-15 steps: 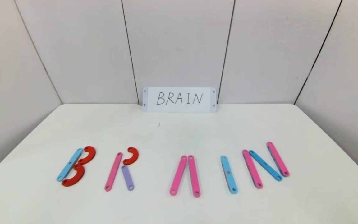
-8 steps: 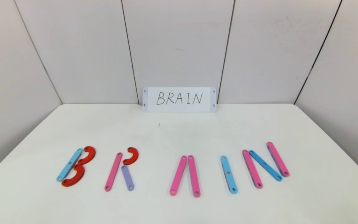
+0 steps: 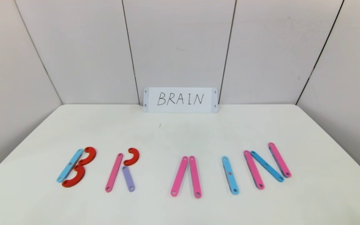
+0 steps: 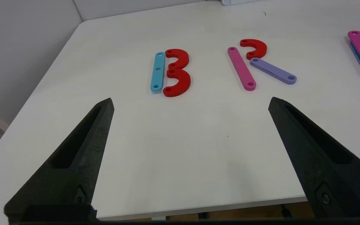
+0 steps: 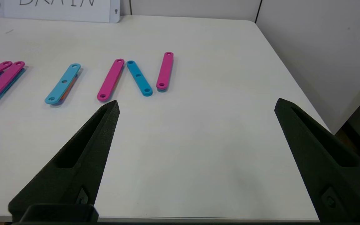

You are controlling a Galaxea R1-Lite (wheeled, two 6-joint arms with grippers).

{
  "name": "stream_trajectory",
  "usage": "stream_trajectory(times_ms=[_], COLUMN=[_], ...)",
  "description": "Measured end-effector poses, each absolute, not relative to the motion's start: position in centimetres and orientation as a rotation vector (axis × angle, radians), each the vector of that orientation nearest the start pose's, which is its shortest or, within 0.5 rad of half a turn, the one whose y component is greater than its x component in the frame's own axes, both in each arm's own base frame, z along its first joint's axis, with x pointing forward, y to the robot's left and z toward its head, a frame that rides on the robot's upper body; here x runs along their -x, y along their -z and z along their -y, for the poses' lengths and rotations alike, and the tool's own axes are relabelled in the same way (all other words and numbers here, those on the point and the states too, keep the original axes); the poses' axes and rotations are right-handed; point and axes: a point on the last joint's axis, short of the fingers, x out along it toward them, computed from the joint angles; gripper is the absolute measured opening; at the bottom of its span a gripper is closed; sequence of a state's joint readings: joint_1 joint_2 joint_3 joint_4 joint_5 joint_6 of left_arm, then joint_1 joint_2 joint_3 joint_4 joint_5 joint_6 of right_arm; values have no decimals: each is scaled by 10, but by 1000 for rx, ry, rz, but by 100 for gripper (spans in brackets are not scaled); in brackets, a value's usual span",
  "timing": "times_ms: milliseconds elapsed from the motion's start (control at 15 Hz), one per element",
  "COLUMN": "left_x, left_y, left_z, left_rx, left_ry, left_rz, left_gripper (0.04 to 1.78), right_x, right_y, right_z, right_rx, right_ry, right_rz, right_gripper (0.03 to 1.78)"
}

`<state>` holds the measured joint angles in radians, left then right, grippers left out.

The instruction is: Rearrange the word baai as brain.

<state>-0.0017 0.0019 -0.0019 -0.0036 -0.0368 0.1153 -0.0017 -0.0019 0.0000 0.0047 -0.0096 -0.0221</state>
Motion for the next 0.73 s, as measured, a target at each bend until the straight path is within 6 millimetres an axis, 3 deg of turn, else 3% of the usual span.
stream_trajectory(times_ms=[733], left_x=[23], left_y=[-76], left_z=[1], left_rx=[-93], left_ry=[33], left_rz=[4], left_gripper=[174], right_x=[23], right_y=[-75], right_z=[0], right_rx=[5], right_ry=[14], right_rz=[-2], right_gripper=[174])
